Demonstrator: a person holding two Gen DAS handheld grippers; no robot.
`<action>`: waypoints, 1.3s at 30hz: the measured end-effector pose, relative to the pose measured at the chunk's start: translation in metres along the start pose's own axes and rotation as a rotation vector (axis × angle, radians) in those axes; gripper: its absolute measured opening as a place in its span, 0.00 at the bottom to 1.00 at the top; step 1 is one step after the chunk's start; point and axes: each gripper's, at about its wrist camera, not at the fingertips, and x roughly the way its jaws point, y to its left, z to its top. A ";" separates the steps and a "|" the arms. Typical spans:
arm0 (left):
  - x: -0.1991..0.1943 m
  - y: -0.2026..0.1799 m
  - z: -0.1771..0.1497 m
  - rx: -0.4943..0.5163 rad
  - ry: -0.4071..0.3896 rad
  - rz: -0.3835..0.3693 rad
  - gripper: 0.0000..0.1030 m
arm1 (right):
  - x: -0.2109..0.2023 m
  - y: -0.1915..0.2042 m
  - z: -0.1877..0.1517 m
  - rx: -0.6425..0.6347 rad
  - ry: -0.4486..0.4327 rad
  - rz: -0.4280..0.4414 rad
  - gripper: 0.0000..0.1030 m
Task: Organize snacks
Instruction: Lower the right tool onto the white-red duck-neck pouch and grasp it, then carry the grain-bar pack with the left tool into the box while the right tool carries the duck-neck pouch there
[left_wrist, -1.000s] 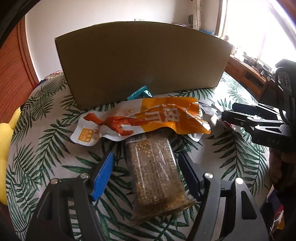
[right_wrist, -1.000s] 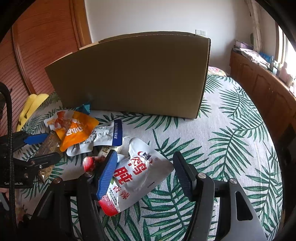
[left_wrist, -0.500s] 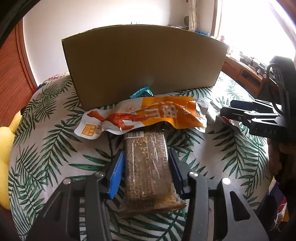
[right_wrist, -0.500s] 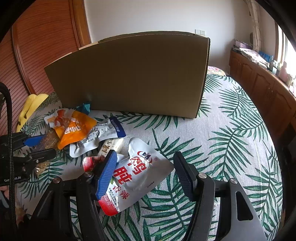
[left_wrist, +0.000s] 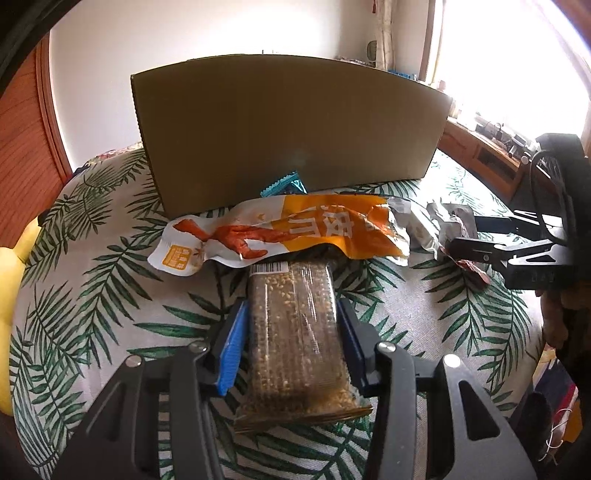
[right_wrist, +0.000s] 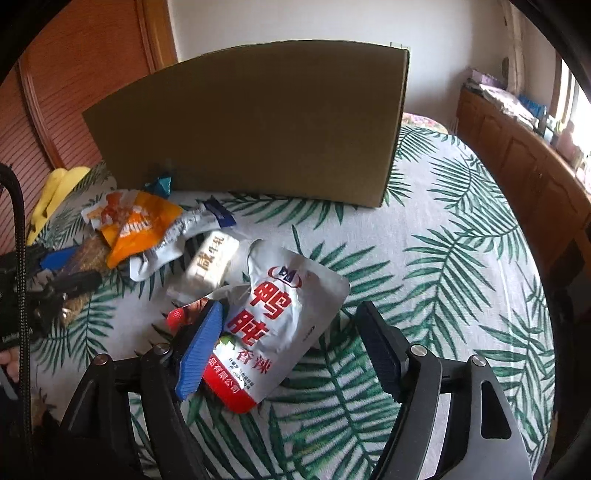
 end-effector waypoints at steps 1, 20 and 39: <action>0.000 0.000 0.000 -0.001 -0.001 -0.002 0.45 | 0.000 0.000 0.000 -0.002 0.003 -0.003 0.74; -0.001 0.001 -0.001 -0.008 -0.006 -0.014 0.45 | 0.003 0.001 0.007 -0.014 0.000 -0.018 0.65; -0.011 0.000 -0.002 0.011 0.003 -0.023 0.41 | -0.029 0.011 -0.009 -0.042 -0.101 0.014 0.16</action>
